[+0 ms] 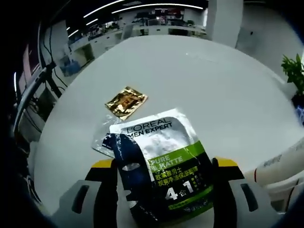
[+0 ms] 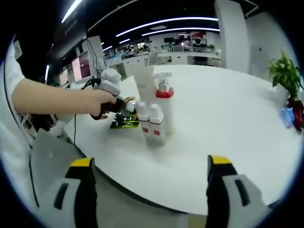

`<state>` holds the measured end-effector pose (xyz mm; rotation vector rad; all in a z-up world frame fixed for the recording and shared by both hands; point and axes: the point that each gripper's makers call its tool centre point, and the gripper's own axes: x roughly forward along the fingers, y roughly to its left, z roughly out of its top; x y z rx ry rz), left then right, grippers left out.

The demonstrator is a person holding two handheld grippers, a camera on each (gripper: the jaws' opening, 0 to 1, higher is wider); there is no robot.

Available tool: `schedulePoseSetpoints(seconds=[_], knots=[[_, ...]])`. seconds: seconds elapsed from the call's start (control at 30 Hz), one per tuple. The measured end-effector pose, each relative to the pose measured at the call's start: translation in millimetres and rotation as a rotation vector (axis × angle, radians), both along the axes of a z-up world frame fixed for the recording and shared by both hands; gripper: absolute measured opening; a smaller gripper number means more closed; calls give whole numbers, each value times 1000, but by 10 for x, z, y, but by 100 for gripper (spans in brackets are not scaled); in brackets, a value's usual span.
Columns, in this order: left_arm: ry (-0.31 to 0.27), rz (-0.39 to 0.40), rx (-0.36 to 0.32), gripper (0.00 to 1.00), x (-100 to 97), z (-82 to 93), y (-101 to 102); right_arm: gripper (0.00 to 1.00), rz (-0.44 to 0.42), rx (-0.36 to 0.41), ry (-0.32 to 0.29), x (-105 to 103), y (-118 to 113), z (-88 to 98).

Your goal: Arrange the skincare products in the storage area until every visible bottle or jar stands upright without overlapping.

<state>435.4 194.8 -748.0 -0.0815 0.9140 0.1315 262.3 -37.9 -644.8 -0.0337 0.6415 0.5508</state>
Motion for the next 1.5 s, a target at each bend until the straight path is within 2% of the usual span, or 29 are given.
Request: schedulePoseSetpoints(seconds=[0.17,0.23,0.27,0.53,0.67,0.73,0.8,0.83,0.87,1.17,1.3,1.43,1.5], knots=[[-7,-17,-1,74,18,-1,2,98,-4,3,-4,-2,-2,12],[-26,-48,-6,67,46,26,-43,98,-5,3,-5,-1,-2,15],[-25,-65,14,66,41,22,-38,98,-6,3,-6,-3,-2,16],[-40,-73,-7,61,-9,28,-56,97,-5,0,-10,-10,7,21],[-60,-97,-16,46,-26,50,-75,97,-3,-1,-11,-12,12,19],[-83,-83,-56,42,-17,67,-92,97,-2,-3,-12,-12,11,19],[-89,-78,-71,27,-25,88,-83,97,-2,-1,-12,-13,15,21],[-104,-142,-93,25,-3,90,-166,97,-1,-1,-11,-14,16,21],[-96,-126,-86,25,-37,76,-150,97,0,-2,-11,-16,17,20],[-109,-156,-111,19,-160,95,-119,96,13,-7,-14,-23,39,27],[-121,-169,-132,19,-252,141,-97,96,17,-4,-17,-24,52,41],[-136,-209,-125,18,-366,216,-81,95,25,-4,-19,-26,66,48],[-144,-206,-153,18,-418,259,-90,95,25,14,-21,-25,92,67]])
